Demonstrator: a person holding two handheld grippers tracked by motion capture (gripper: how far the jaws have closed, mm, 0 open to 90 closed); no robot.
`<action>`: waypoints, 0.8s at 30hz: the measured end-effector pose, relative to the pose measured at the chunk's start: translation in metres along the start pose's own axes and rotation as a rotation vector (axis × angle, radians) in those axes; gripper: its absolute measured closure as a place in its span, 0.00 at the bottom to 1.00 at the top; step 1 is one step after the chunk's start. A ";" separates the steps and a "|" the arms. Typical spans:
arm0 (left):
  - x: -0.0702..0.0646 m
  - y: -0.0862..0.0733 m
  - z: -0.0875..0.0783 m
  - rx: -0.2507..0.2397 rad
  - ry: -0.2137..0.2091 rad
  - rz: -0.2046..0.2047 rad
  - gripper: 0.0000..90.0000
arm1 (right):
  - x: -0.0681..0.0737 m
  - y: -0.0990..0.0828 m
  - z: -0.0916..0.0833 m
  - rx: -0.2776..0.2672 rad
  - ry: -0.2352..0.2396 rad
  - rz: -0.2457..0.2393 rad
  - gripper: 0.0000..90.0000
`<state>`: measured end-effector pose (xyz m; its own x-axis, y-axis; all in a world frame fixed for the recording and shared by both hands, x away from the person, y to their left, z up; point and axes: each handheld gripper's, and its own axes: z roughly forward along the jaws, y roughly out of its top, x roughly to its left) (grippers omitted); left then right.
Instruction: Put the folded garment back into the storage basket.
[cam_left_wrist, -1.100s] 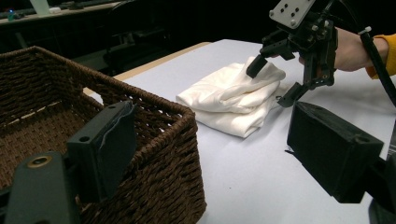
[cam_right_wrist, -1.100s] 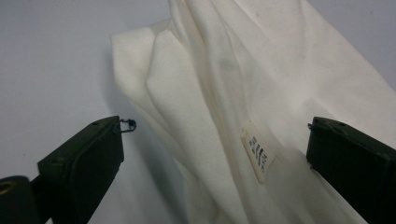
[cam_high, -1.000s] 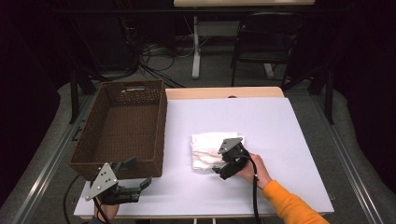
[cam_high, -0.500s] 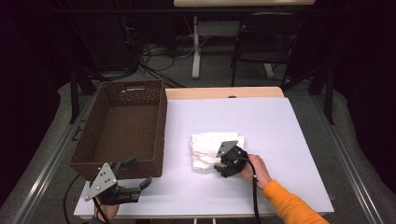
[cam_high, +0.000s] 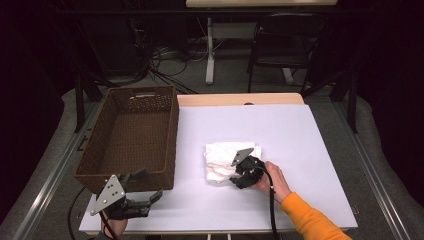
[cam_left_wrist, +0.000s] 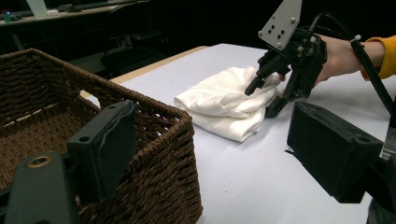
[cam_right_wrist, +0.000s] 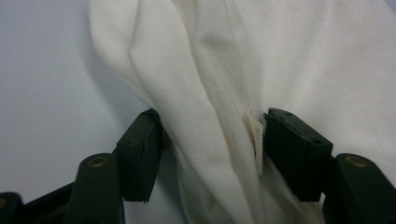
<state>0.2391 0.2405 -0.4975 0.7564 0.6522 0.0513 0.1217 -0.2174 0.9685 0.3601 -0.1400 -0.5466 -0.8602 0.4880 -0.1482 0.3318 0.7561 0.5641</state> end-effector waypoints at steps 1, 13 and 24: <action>0.000 0.000 0.000 0.001 -0.004 0.002 0.18 | 0.000 0.000 0.000 0.000 -0.006 -0.009 0.44; -0.001 0.001 0.000 -0.004 -0.005 0.003 0.18 | 0.004 0.000 -0.001 -0.013 -0.016 -0.042 0.61; -0.001 0.001 0.001 -0.005 -0.005 0.008 0.18 | -0.004 -0.002 0.000 -0.037 -0.010 0.031 0.72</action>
<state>0.2388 0.2391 -0.4965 0.7607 0.6466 0.0576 0.1128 -0.2190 0.9692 0.3626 -0.1431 -0.5474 -0.8458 0.5153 -0.1381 0.3435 0.7241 0.5981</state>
